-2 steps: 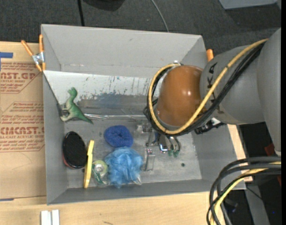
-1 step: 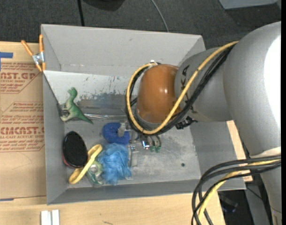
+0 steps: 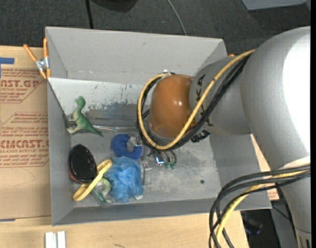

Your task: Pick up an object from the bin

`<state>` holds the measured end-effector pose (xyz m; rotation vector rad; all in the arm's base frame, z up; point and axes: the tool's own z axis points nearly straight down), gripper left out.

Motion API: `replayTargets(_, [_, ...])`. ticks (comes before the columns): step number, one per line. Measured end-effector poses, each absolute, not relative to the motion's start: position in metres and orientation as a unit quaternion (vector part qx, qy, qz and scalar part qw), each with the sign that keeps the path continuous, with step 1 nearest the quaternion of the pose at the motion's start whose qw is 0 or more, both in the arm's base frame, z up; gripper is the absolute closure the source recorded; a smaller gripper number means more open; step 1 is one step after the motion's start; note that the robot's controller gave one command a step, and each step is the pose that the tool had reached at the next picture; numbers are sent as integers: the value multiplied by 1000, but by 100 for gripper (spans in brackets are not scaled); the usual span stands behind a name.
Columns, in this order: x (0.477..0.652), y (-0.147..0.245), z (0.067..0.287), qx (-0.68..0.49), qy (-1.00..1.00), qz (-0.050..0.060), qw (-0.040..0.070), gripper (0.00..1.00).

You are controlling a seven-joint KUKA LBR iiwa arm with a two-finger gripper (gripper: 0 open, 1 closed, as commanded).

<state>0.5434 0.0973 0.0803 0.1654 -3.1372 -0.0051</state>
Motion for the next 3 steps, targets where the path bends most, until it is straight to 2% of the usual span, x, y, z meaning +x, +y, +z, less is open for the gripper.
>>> replayTargets(1, [548, 75, 72, 60, -998, -1, -2, 0])
replayTargets(2, [575, 90, 72, 27, -1000, -1, 0, 0])
replayTargets(3, [593, 97, 71, -35, -999, -2, 1, 0])
